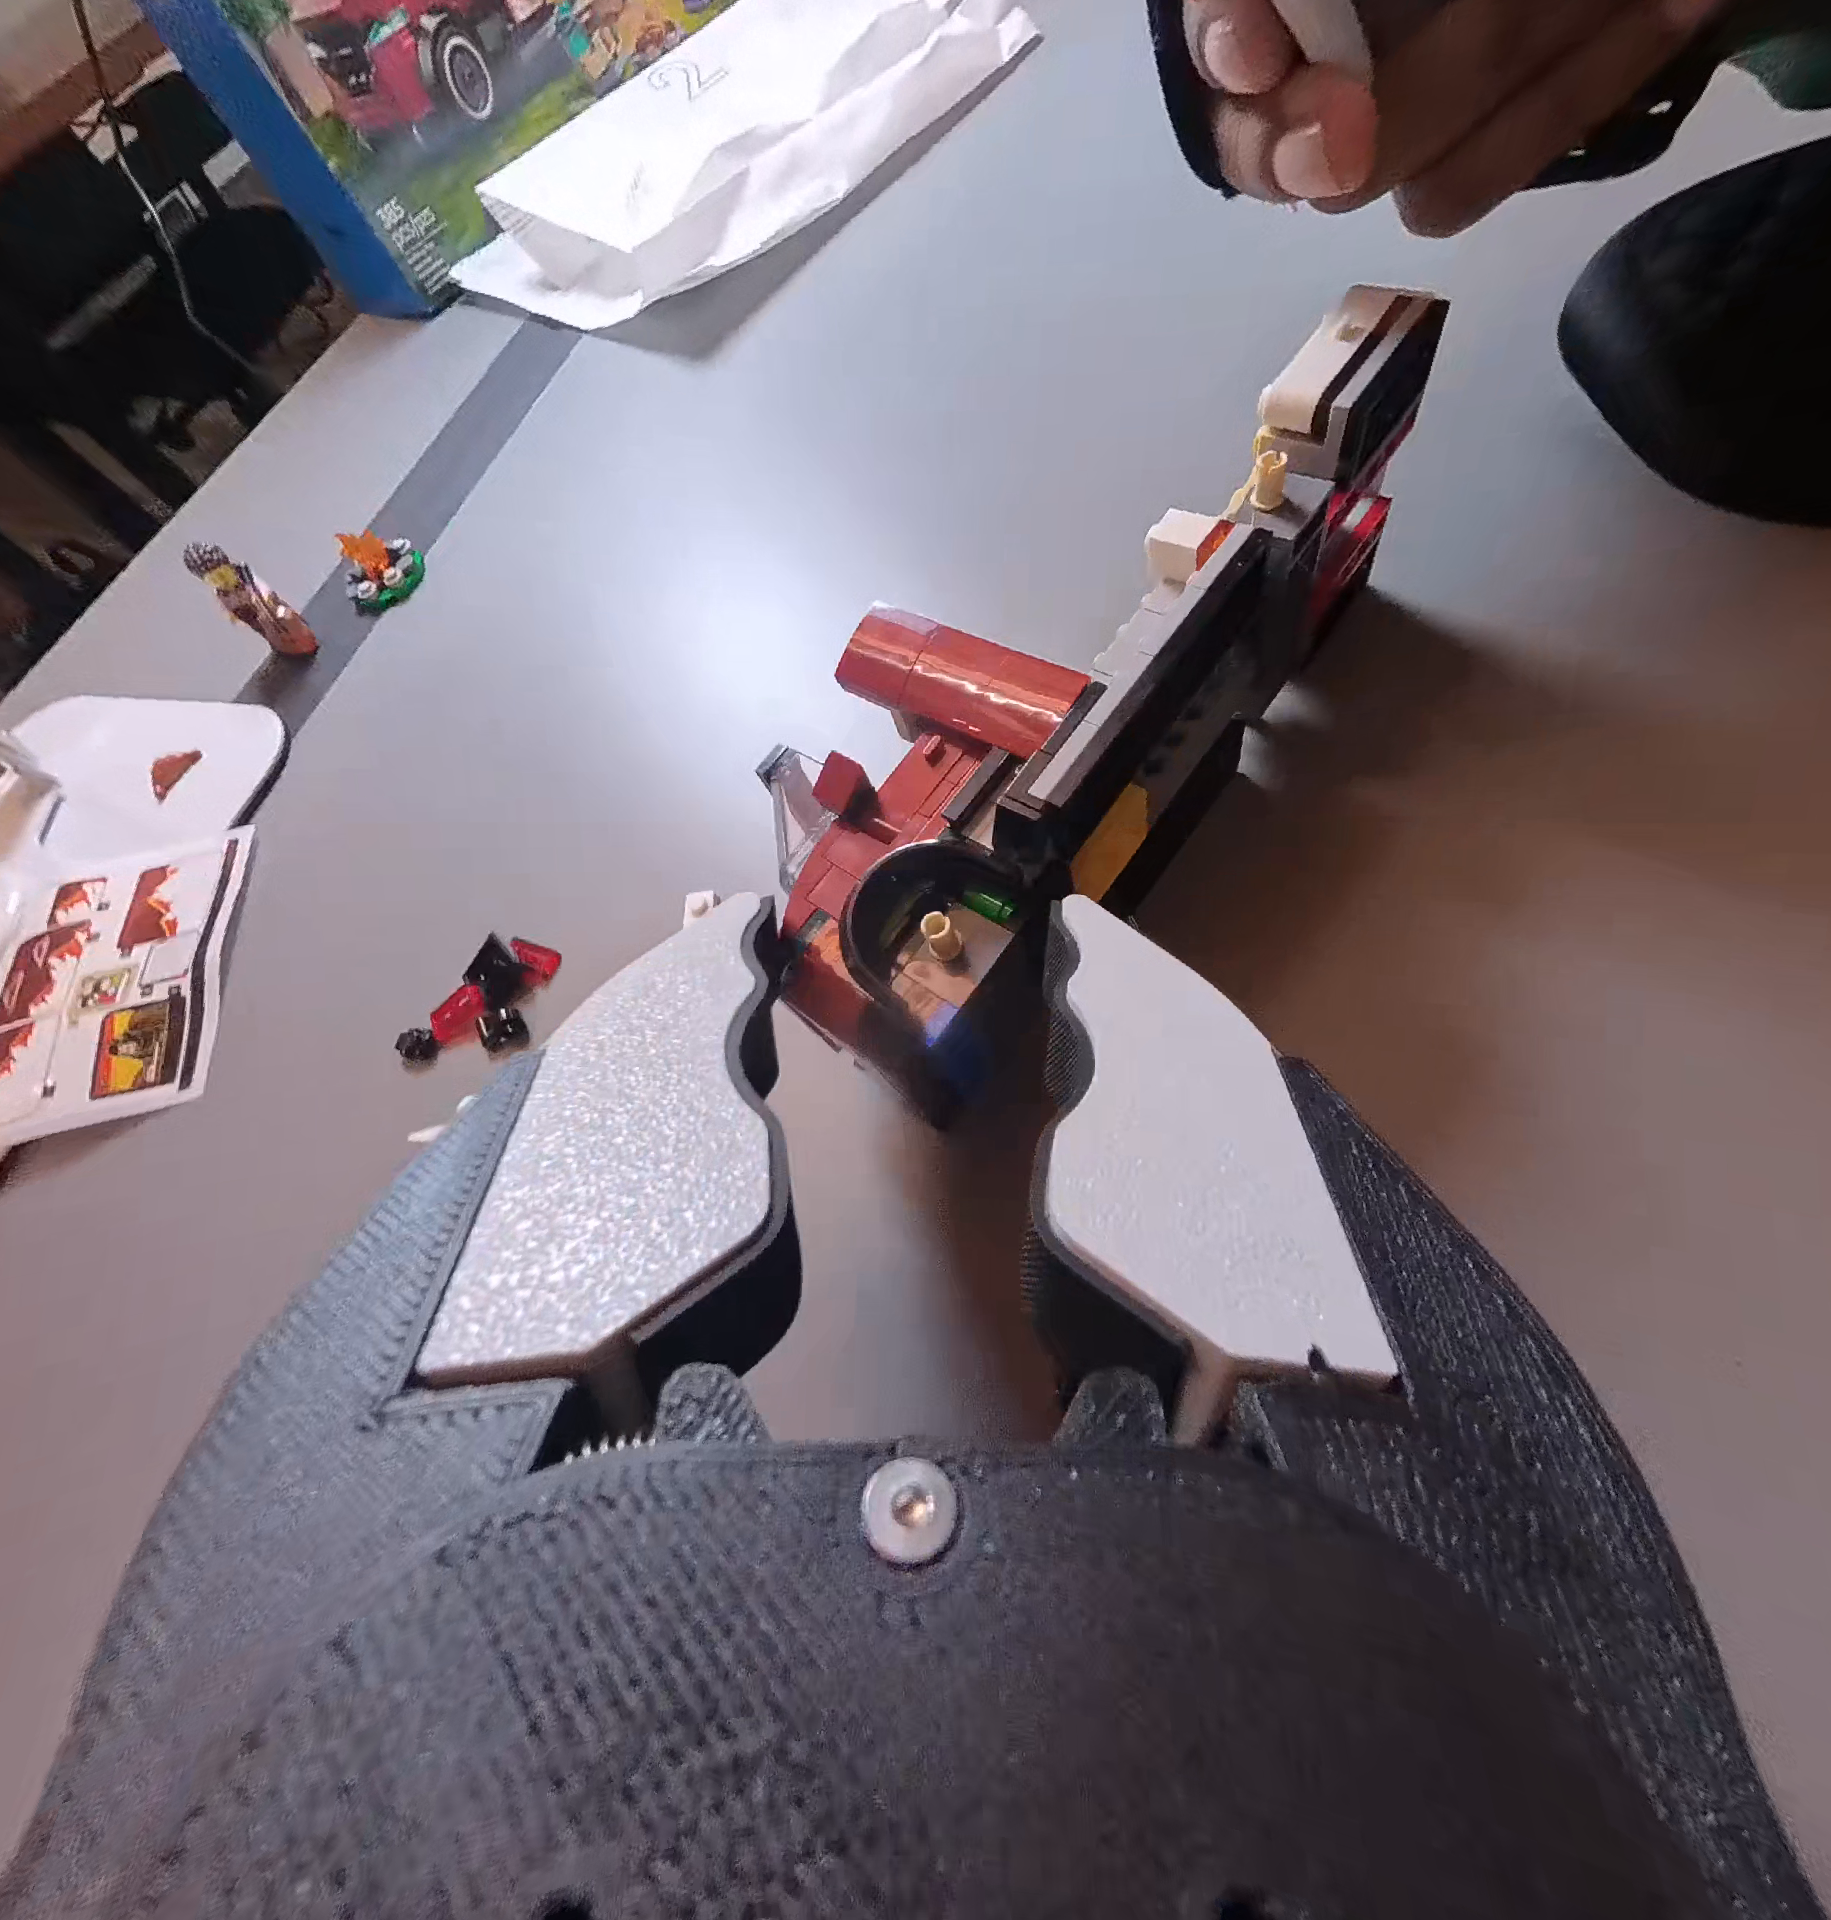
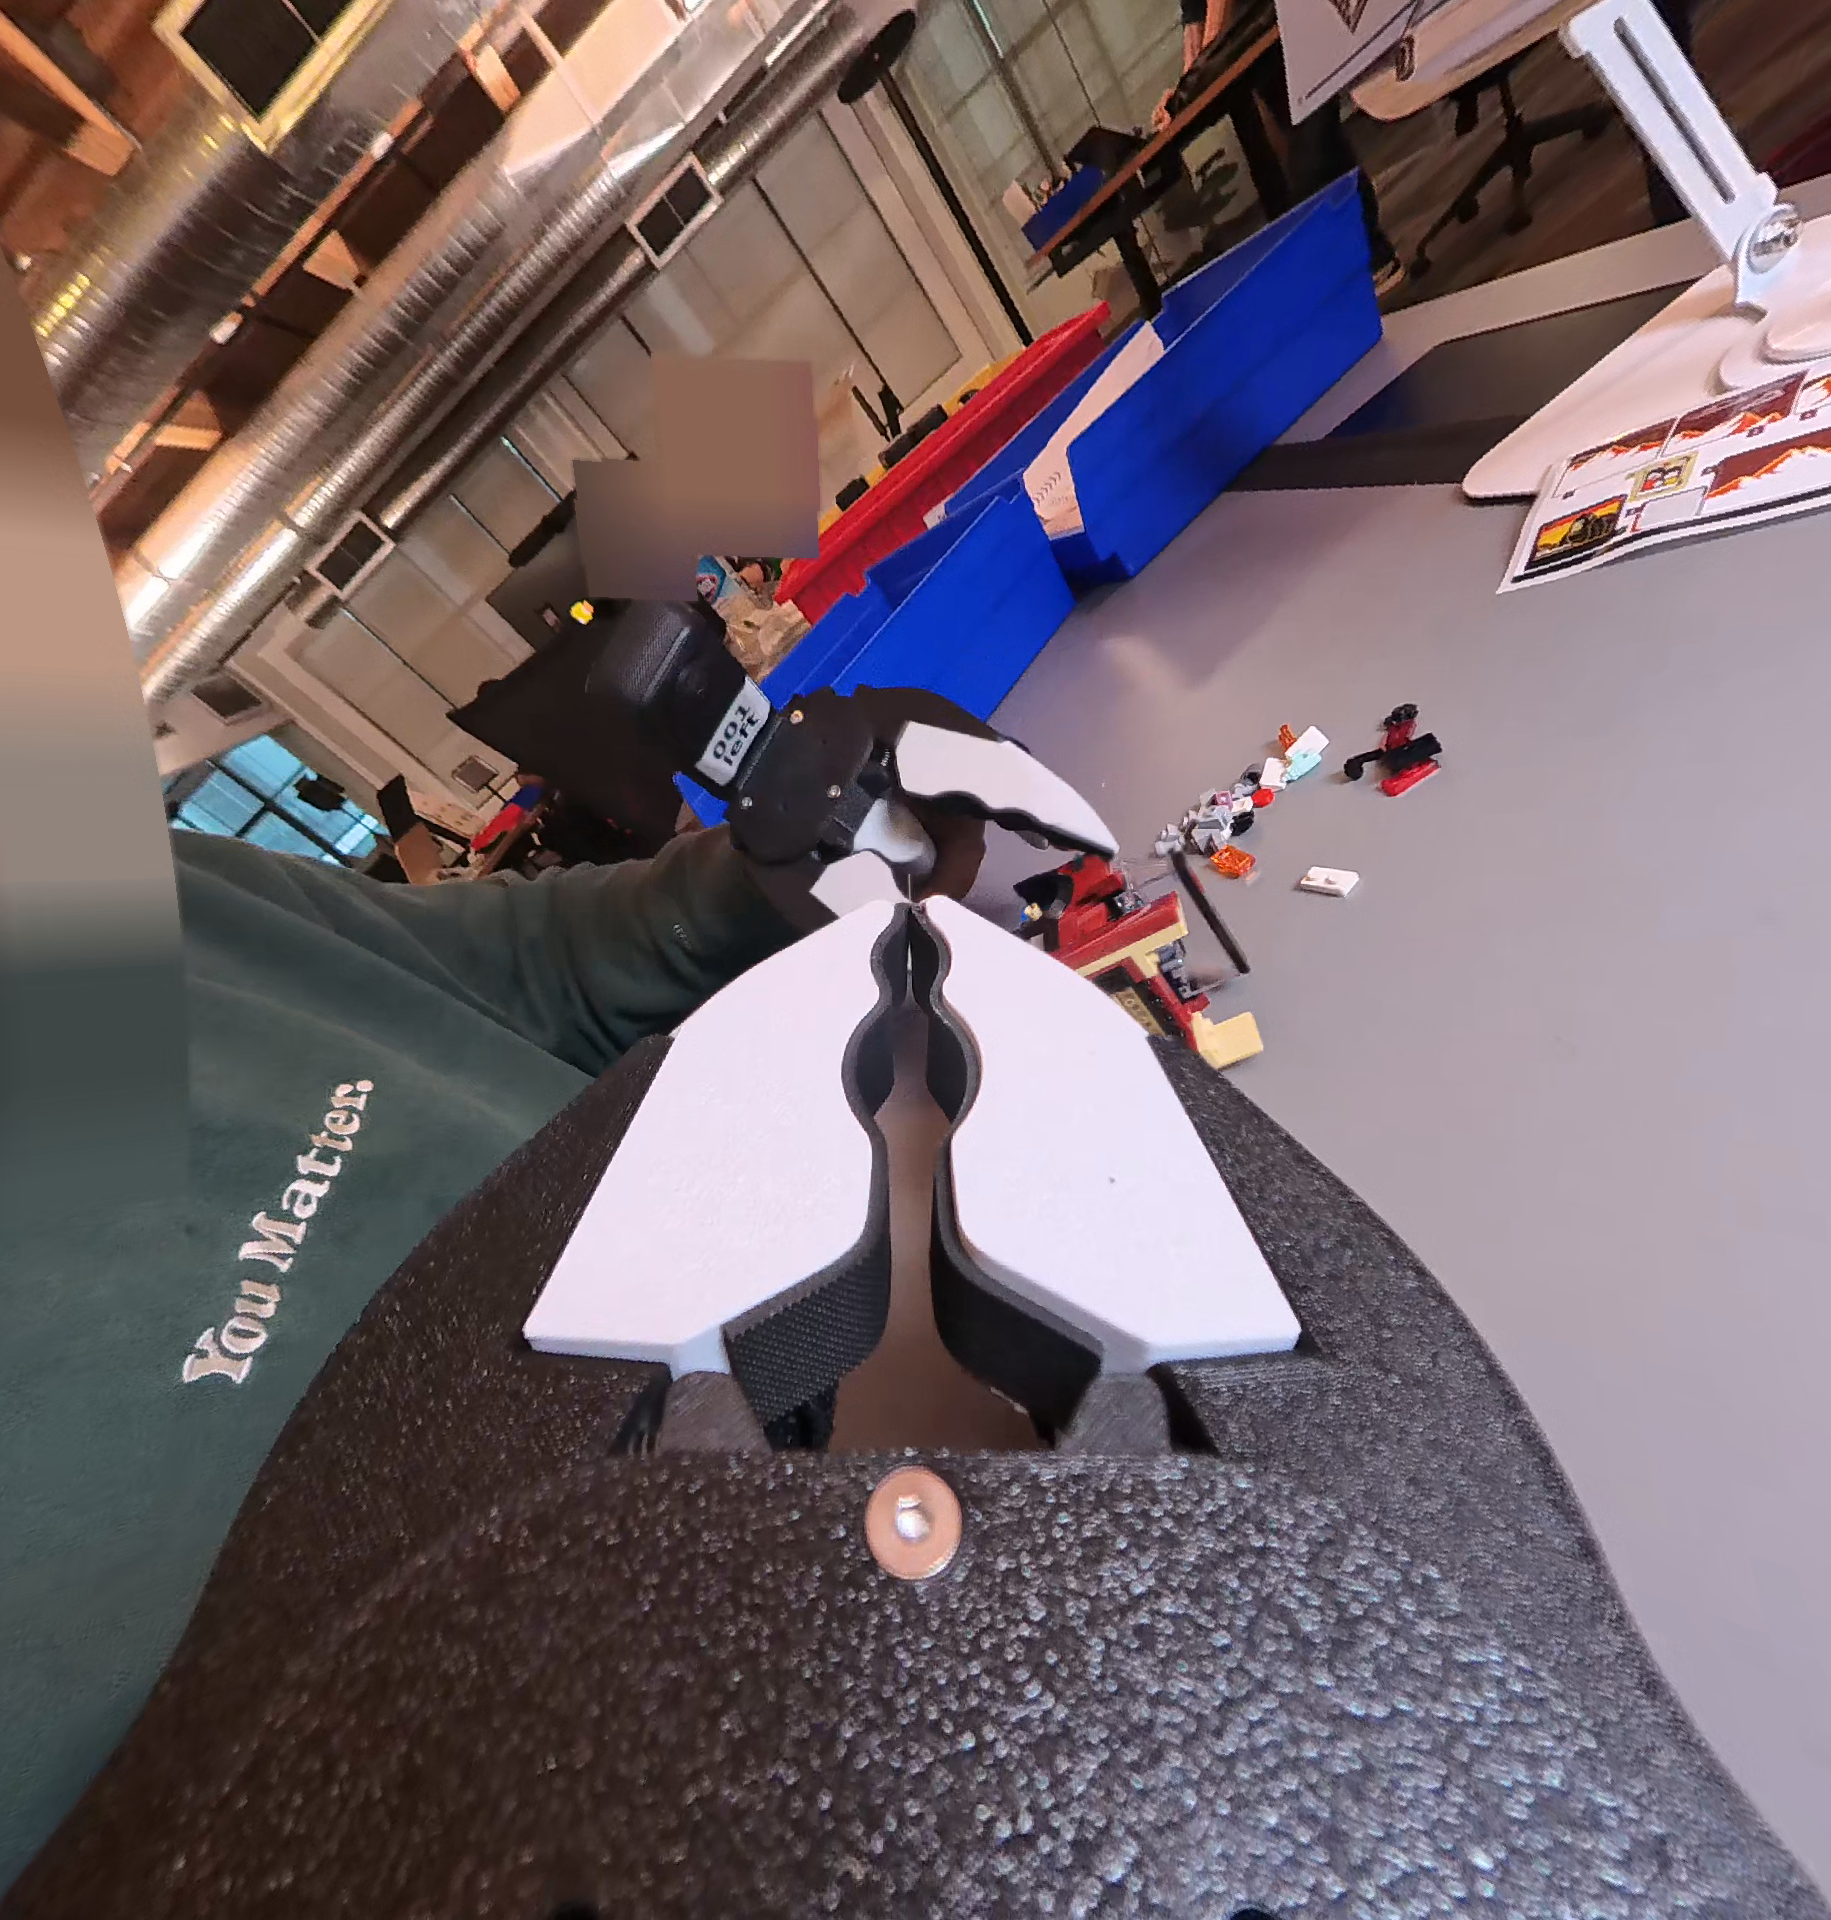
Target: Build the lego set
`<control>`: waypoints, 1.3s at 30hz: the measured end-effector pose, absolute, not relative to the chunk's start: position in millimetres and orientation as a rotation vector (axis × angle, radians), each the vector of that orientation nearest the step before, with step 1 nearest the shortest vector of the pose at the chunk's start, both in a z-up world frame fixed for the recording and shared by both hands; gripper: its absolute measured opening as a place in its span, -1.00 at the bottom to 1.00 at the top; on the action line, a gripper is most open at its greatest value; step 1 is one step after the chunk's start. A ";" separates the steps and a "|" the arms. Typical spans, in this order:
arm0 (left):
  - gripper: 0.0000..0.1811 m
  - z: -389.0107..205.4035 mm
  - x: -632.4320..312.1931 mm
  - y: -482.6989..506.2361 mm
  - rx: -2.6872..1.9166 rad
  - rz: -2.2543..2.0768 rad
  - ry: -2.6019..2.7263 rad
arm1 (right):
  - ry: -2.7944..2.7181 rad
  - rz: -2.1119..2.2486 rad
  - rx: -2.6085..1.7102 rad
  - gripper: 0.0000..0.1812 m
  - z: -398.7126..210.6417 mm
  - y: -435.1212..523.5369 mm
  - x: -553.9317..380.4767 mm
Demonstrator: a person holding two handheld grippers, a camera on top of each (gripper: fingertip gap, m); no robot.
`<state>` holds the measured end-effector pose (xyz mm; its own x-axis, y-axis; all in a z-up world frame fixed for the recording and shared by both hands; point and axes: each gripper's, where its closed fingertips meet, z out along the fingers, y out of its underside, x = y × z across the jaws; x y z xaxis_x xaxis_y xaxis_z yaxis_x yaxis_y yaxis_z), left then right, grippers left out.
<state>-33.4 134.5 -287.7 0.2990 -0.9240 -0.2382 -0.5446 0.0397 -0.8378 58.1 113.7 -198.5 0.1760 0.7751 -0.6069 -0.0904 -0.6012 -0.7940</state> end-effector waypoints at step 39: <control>-0.69 -230.7 -8.7 110.6 -1.572 -1.185 1.285 | -1.018 1.607 -2.165 -1.00 -226.7 116.8 22.7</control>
